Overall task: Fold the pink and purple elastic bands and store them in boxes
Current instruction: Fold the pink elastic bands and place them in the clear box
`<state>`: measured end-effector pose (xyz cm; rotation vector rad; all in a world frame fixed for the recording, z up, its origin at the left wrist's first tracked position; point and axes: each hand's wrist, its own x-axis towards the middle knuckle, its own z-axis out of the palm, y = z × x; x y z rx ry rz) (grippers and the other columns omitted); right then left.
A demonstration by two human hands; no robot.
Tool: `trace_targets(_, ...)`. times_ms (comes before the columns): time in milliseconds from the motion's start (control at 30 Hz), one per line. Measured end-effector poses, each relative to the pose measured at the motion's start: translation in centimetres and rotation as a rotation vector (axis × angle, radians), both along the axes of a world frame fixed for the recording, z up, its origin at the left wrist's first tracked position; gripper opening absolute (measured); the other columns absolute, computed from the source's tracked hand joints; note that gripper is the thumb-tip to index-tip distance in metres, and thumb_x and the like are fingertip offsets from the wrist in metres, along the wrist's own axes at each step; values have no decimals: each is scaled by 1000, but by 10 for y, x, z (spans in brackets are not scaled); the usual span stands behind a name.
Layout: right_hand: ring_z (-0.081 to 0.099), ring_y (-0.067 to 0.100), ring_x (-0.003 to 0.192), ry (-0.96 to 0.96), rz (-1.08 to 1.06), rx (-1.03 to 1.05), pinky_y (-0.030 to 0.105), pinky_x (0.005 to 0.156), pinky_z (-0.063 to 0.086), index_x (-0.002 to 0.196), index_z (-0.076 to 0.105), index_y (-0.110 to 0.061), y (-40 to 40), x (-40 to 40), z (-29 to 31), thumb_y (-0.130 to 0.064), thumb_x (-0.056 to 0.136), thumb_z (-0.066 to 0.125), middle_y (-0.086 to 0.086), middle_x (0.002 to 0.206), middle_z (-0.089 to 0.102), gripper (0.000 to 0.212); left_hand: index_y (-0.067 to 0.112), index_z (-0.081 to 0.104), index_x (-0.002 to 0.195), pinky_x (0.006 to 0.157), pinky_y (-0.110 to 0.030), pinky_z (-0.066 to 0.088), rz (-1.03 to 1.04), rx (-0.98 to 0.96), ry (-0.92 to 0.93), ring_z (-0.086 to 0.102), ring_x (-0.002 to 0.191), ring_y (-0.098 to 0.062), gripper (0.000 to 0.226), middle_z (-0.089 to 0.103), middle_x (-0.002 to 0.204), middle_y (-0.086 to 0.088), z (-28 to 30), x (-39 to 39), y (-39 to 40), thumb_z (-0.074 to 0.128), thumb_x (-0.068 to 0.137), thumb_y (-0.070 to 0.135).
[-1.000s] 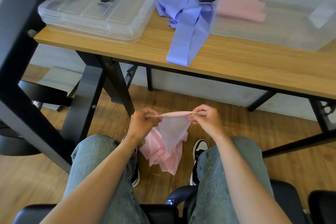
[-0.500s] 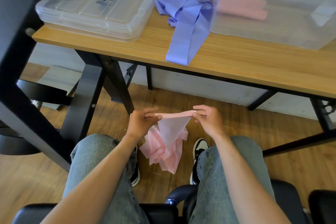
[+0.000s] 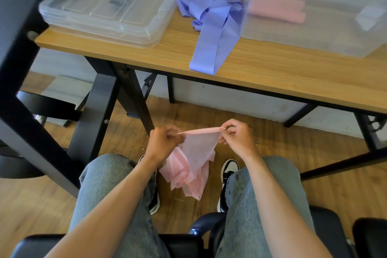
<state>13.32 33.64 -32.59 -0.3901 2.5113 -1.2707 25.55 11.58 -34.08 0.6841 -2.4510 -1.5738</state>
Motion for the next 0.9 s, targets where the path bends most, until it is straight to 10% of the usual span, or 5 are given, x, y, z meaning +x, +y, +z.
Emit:
trace_targets(200, 79, 15, 83, -138, -56, -259, 32, 76, 65, 99, 71, -7, -1, -1, 6, -20, 100, 67, 5, 90, 80, 14, 10, 76, 94, 77, -31, 63, 166, 331, 54, 78, 85, -17, 16, 80, 87, -3, 12, -2, 1, 75, 92, 25)
trace_targets(500, 74, 12, 97, -124, -45, -146, 19, 68, 61, 139, 59, -22, 2, -2, 0, -14, 98, 71, -2, 111, 75, 44, 22, 69, 122, 73, -20, 61, 92, 259, 37, 76, 83, -6, 36, 79, 87, 1, 8, 1, -5, 78, 88, 15)
trace_targets(667, 73, 13, 93, 13, 44, 36, 30, 76, 65, 109, 76, -16, 3, -2, -5, -10, 98, 69, -1, 103, 75, 14, 17, 80, 105, 80, -28, 63, -93, -131, 35, 72, 82, 2, 16, 76, 90, 13, -2, 4, -6, 77, 89, 18)
trace_targets(900, 69, 6, 61, 76, 138, 184, 32, 66, 61, 93, 62, -29, 4, 3, -6, -22, 102, 64, -9, 77, 73, 11, 22, 76, 79, 82, -34, 63, -57, -174, -50, 71, 70, 1, 16, 75, 79, 11, -6, 4, -3, 73, 94, 28)
